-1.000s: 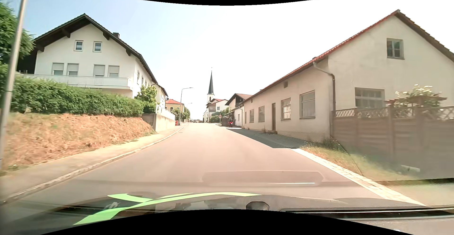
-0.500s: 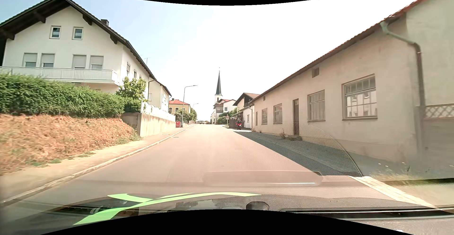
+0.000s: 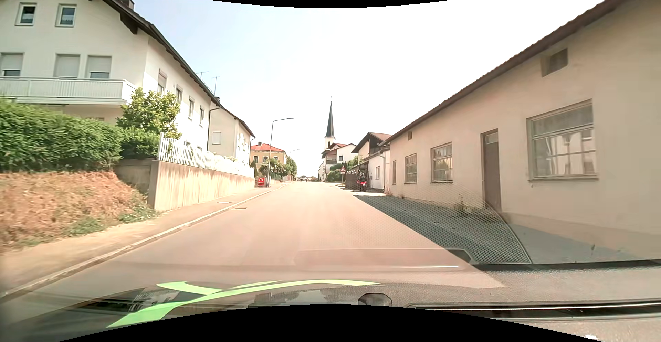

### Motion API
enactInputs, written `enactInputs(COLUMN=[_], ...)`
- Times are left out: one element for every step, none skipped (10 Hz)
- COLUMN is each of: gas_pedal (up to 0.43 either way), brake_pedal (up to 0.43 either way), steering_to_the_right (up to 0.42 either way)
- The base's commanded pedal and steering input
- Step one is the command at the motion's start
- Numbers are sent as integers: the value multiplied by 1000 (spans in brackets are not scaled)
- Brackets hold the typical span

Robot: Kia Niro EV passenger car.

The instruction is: Follow the waypoints while adhering to traffic rules and regulations

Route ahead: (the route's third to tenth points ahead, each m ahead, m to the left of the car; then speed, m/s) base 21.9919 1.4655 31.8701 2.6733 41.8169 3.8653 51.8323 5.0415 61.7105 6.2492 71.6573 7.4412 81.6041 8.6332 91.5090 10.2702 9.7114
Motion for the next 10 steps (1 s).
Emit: enactInputs(gas_pedal=[228, 220, 220, 220, 209, 197, 189, 189, 197, 197], brake_pedal=[0, 0, 0, 0, 0, 0, 0, 0, 0, 0], steering_to_the_right=[-40, -39, -39, -38, -37, -35, -32, -28, -26, -25])
